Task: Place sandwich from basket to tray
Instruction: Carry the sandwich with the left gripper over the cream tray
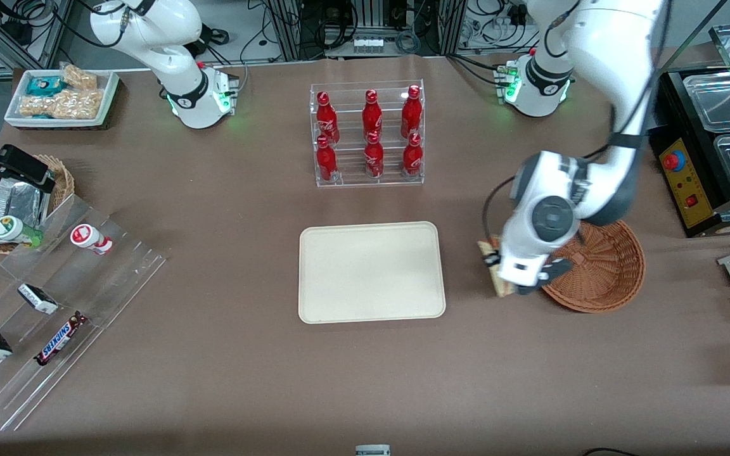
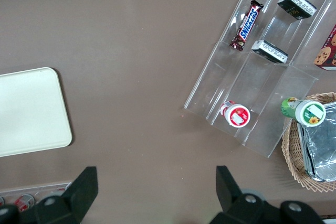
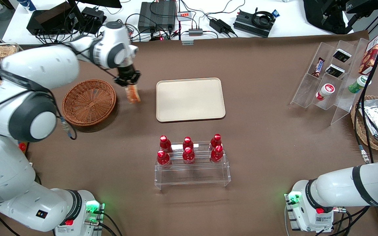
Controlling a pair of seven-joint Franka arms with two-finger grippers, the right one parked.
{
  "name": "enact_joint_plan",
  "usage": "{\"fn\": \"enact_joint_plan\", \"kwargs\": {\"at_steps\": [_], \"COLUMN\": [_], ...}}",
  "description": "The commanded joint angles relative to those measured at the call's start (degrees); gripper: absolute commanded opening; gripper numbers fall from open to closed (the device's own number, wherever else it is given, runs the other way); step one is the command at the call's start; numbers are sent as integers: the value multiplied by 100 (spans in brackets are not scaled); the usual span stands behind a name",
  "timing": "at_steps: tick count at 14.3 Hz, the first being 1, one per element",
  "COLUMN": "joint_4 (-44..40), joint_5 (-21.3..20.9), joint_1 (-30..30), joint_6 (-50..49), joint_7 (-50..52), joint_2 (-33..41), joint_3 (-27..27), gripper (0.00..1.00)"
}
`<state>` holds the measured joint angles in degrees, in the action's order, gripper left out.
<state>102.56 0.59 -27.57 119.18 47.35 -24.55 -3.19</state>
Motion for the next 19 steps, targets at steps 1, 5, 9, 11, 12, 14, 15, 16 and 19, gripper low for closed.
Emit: {"fn": "enact_joint_plan", "kwargs": {"at_steps": [1,5,9,11,12,14,15,16,19], "joint_4": [-851,-1404,-1616,-1643,-1643,-1652,-1695,-1765,-2108], "joint_5": [29,29,29,12,12,21,21,12,-6], "joint_1": [-529,-890,-926,-1048,-1057,-1066,-1101,-1145,-1154], "joint_6": [-79,202,903,1011,1011,1020,1020,1020,1011], "joint_7": [-226,-156,2,125,152,300,467,677,811], "joint_2": [-541,-919,-1349,-1473,-1491,-1526,-1552,-1631,-1860], "joint_3": [-76,353,811,820,829,829,829,829,829], "gripper": [6,8,8,8,8,9,9,9,10]}}
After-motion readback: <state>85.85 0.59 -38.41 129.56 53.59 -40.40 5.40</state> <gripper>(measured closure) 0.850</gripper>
